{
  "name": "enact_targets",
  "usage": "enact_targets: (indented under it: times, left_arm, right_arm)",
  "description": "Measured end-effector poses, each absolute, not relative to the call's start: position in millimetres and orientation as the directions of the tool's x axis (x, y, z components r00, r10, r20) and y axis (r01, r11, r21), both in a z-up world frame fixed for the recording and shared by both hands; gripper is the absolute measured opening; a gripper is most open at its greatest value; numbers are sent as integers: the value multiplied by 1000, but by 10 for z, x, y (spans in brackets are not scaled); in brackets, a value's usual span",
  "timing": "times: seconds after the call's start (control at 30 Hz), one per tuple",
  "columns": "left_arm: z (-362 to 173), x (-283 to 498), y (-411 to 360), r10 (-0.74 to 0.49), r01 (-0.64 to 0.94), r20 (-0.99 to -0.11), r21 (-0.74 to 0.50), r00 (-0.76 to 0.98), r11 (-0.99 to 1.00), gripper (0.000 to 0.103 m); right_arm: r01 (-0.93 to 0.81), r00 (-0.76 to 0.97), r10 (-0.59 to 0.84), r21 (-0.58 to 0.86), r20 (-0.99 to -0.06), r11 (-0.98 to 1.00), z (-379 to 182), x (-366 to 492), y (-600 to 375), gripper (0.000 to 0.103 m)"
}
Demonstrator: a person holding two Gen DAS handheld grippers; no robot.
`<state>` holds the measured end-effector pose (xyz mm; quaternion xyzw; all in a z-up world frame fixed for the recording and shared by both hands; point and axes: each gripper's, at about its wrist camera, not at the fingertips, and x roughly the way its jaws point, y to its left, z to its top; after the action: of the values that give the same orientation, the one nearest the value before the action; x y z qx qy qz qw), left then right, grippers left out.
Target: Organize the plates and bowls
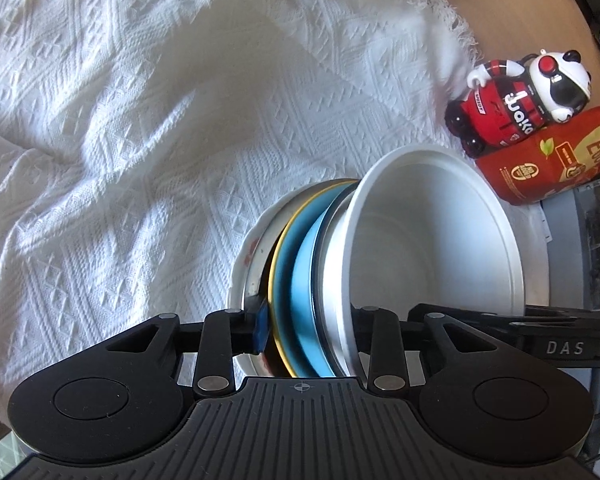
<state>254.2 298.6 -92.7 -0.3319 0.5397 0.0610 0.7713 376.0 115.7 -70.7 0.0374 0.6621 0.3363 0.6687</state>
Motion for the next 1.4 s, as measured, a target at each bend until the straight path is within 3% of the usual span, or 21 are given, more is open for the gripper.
enact_targets:
  times: [0.27,0.43,0.5,0.6,0.77,1.17,1.4]
  left_arm:
    - [-864,2511,2996,-247,-455,-880,-428,405,781,36]
    - [-755,2491,3032,-217,-460,-880,-414,422,785,36]
    - [-689,2463,3048,-189,-467,-880,-401,436,788,33]
    - [-528,2391,3143,-219,-460,-836,-474,504,751,25]
    - [-270,2342,3136,-209,-423,-803,-492,558,761,25]
    - [-301,2291,3066,-174,-462,-820,-468,546,753,23]
    - [-53,2325,2991,-69,-451,-774,-436,629,779,23]
  right_arm:
    - [-453,-67,468,445,-881,773,-561,3704,1154,65]
    - [-502,2,523,451,-853,738,-310,3719,1086,65]
    - [-517,34,523,433,-852,738,-253,3702,1082,65]
    - [-518,22,539,452,-842,726,-251,3676,1063,65]
    - [-510,-1,559,481,-829,713,-270,3638,1070,65]
    - [-542,22,596,491,-803,682,-155,3524,1039,66]
    - [-590,298,525,279,-797,758,12,3434,805,68]
